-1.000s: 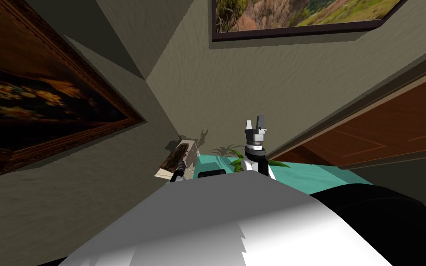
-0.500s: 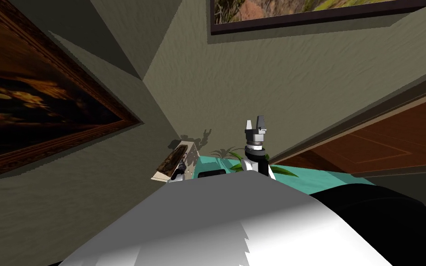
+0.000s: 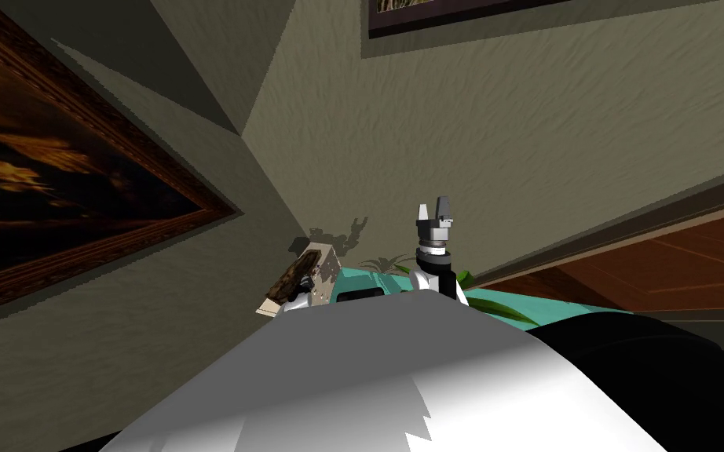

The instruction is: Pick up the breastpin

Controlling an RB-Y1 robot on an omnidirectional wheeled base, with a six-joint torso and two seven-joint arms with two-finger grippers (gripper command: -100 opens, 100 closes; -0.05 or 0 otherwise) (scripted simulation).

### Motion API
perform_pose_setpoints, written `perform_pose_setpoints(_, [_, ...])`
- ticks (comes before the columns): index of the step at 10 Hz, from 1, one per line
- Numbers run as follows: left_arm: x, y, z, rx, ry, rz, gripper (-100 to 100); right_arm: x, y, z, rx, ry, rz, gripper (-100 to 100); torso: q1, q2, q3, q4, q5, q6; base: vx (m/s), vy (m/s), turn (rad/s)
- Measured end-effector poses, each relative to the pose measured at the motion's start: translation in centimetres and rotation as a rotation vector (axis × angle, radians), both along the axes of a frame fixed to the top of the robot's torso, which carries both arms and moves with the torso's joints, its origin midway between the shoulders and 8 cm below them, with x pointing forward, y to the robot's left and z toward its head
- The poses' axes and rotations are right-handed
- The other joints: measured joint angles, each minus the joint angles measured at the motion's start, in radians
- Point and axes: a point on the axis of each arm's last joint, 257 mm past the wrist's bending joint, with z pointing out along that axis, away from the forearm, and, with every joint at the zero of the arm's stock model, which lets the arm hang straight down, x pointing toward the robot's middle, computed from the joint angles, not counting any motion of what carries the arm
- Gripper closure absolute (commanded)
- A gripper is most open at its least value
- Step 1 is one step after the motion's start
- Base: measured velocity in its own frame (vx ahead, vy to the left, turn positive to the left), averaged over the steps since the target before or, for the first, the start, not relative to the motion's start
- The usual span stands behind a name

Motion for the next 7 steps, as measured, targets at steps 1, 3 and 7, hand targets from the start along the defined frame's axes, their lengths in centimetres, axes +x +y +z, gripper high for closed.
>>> perform_pose_setpoints(1, [0.02,-0.01,0.01,0.000,-0.001,0.000,-100,0.00,0.00,0.00,0.000,0.000,0.000,0,-0.003,0.004,0.003,0.001,-0.001,0.000,0.050,0.019,0.027])
perform_pose_setpoints(3, [-0.34,-0.40,-0.44,0.001,-0.002,-0.003,-100,0.00,0.00,0.00,0.000,0.000,0.000,0,-0.003,0.003,0.002,0.001,-0.001,0.000,0.063,0.026,0.016])
perform_pose_setpoints(7, [-0.57,-0.78,-0.96,0.003,-0.006,-0.008,100,0.00,0.00,0.00,0.000,0.000,0.000,0,-0.004,0.006,0.004,0.002,-0.001,0.000,0.026,0.013,0.006])
